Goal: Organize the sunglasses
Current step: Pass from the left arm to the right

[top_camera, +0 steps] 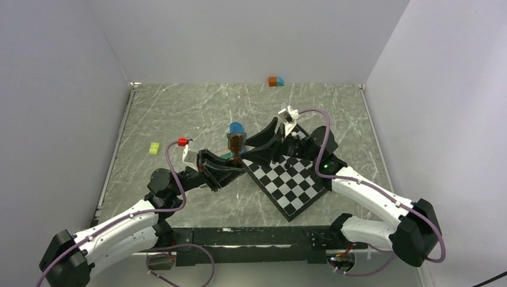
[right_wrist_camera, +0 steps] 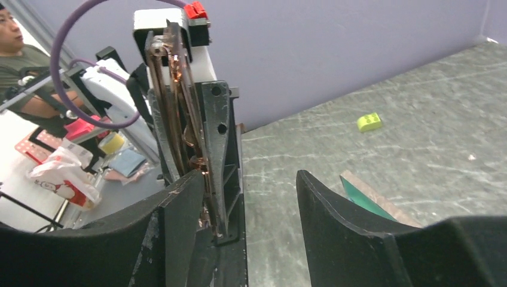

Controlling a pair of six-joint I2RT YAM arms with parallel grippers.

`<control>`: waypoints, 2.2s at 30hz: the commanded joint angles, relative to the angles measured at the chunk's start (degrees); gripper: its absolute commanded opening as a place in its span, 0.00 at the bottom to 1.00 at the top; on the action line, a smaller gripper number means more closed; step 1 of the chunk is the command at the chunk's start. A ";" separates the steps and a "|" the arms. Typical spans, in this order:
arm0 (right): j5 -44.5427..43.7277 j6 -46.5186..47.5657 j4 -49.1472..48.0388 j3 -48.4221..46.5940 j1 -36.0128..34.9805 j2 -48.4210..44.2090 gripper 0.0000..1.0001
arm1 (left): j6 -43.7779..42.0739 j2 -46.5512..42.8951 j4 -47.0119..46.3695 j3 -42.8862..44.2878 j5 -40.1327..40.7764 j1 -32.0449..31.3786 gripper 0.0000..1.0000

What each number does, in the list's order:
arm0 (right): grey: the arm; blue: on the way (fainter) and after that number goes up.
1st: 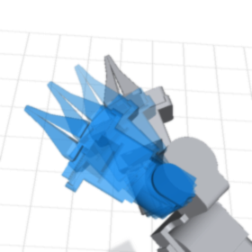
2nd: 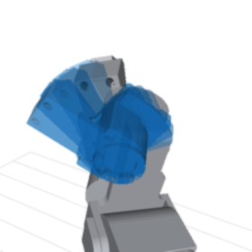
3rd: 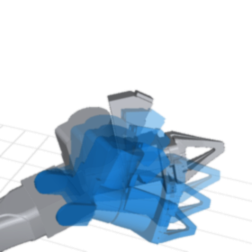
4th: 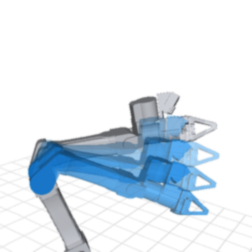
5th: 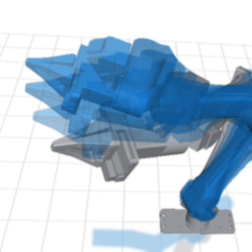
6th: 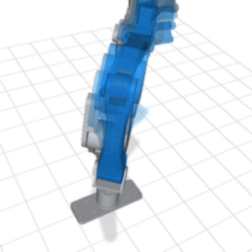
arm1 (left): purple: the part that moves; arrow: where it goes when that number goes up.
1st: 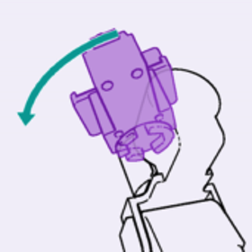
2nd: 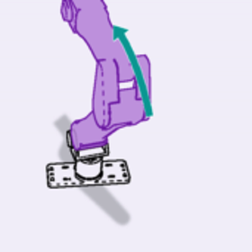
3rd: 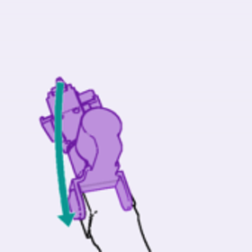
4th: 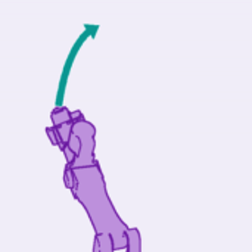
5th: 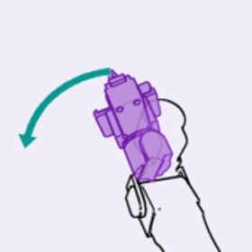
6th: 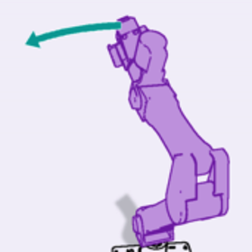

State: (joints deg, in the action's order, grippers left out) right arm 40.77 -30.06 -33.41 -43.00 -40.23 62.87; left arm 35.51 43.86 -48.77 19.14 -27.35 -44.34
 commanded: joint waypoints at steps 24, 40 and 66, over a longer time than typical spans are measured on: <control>1.60 -0.40 -13.20 -5.66 -7.85 3.78 0.59 | 3.91 -3.84 -7.98 -1.65 3.07 -0.16 0.00; 0.99 -1.65 -13.94 -5.69 -9.01 5.78 0.38 | 4.26 -5.31 -9.31 -3.27 5.27 -0.14 0.00; -36.19 -5.10 49.79 -24.49 -1.63 -6.47 0.62 | -104.52 -8.06 37.11 16.33 2.58 -0.95 0.00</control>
State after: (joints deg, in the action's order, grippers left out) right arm 6.76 -29.15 5.65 -61.17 -46.76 54.46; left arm -47.29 34.37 -17.41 30.30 -20.88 -44.58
